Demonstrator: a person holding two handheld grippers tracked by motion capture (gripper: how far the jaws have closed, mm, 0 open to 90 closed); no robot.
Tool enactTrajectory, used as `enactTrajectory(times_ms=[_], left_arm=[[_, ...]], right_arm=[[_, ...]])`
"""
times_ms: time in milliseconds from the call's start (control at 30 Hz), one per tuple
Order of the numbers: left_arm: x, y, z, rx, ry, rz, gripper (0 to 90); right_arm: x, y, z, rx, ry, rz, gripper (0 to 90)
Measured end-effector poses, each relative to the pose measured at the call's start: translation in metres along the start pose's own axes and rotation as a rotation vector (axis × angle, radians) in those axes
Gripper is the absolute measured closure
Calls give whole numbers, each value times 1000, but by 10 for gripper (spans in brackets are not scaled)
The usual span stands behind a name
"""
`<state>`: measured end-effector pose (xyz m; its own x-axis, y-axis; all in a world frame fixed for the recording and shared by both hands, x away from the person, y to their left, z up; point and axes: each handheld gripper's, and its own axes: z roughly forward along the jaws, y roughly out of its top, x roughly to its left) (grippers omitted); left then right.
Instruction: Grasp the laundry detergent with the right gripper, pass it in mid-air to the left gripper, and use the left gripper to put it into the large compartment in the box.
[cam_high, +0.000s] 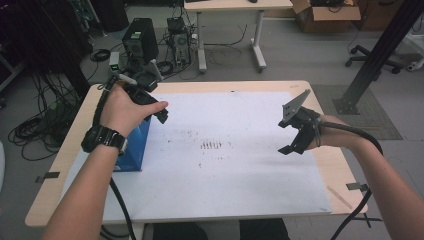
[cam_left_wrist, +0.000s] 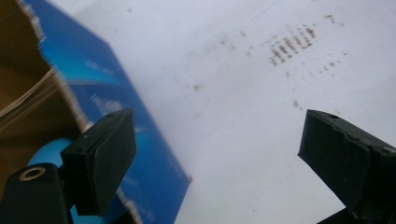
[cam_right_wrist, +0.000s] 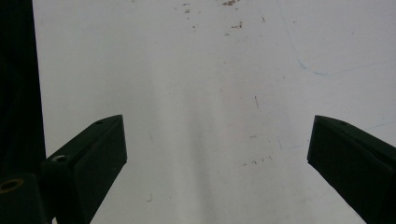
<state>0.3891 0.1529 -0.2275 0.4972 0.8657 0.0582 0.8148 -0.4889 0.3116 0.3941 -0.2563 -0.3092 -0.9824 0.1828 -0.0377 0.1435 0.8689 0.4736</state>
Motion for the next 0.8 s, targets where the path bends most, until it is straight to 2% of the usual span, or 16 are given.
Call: enactTrajectory(times_ms=[133,600,800], left_arm=[[-16,6,8,5,-27,61,87],[-55,18,28,3,-103,202,42],[-64,20,35,12,-120,221,43]], right_arm=[[1,1,-2,-3,15,4,35],[2,-3,-6,0,21,20,32],[3,-4,-7,0,22,16,28]])
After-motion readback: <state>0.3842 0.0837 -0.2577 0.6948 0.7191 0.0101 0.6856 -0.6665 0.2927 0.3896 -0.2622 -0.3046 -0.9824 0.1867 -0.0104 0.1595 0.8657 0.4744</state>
